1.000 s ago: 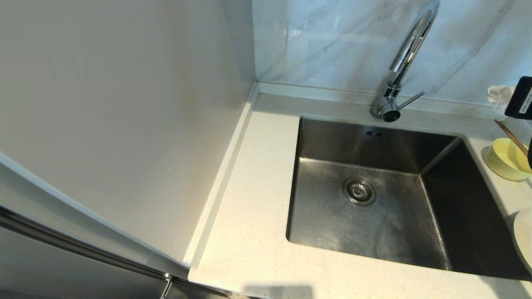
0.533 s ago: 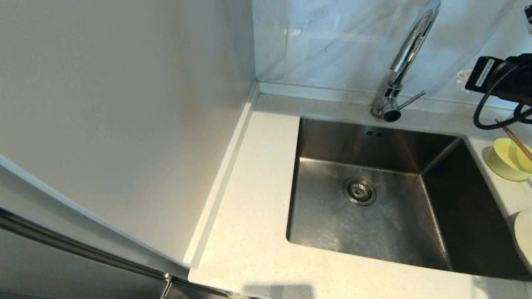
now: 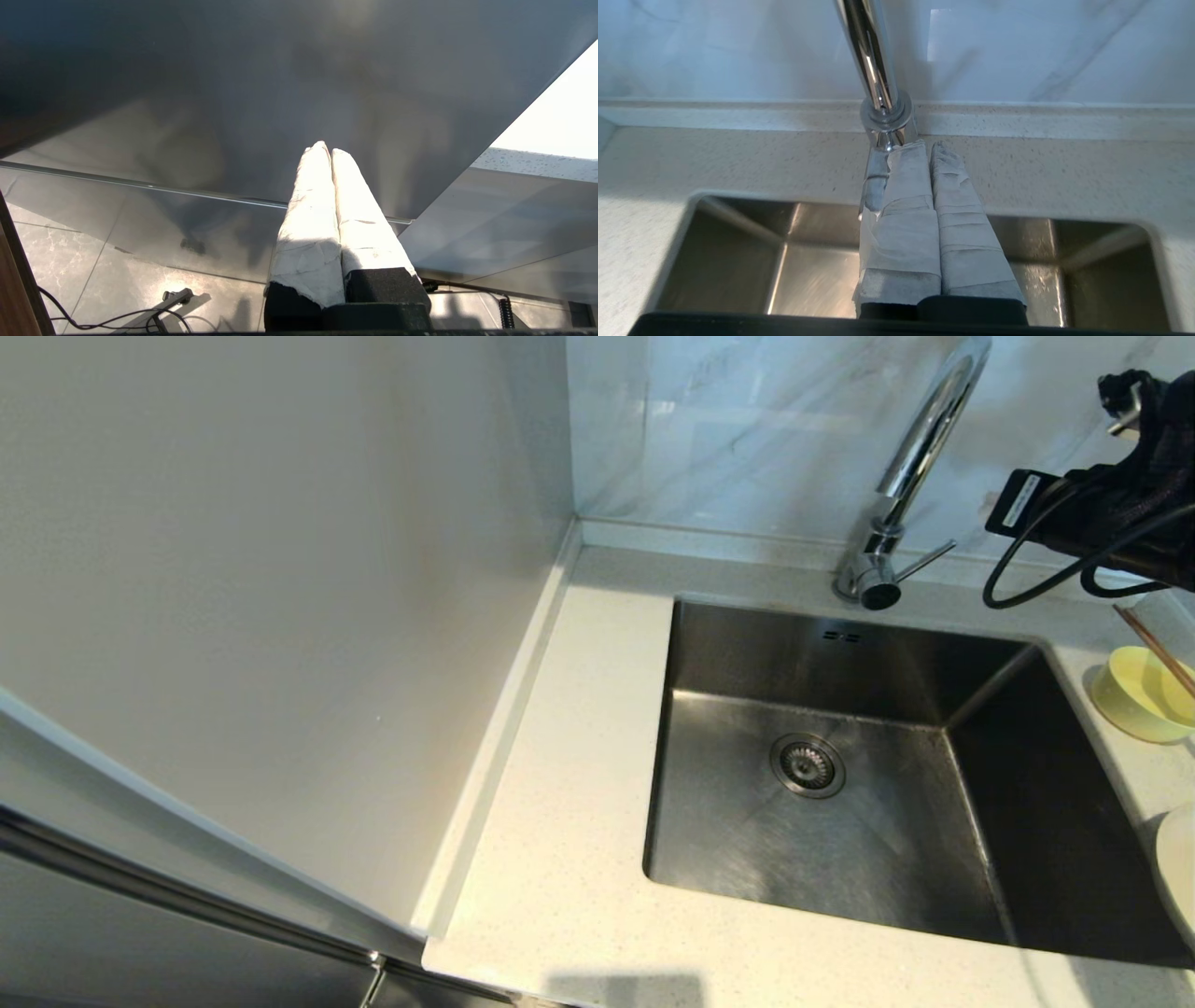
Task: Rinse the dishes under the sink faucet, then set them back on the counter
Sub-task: Turn on the faucet
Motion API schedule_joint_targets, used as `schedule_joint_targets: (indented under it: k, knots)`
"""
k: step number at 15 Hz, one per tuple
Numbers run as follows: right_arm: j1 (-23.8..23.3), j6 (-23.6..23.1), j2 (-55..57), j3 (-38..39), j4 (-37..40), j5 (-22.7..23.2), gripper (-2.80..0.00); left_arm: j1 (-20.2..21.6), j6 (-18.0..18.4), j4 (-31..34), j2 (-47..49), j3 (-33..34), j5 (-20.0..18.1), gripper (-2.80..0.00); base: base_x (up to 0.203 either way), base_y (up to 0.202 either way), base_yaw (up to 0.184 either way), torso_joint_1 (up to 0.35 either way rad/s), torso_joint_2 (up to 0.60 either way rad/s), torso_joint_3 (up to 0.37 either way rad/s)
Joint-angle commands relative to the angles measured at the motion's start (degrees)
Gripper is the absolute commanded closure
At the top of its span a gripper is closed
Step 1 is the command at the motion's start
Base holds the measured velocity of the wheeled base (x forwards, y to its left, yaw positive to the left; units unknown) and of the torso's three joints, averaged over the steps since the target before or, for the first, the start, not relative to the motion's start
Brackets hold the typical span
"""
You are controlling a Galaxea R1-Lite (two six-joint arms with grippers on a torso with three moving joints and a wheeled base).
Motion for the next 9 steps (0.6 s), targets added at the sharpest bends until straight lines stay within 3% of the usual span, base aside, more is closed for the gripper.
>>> schedule_joint_targets:
  k: [1,9]
  knots:
    - [0.0,-0.1,3.9,-2.7,-0.2,-0.1,0.00,0.0,0.0,0.0,0.0,0.0,0.1,0.00,0.000,0.000,0.000,0.000,0.00,0.000]
    - [-0.6,-0.3,10.4,-11.6,-0.3,-0.6,0.00,0.0,0.0,0.0,0.0,0.0,0.0,0.00,0.000,0.000,0.000,0.000,0.00,0.000]
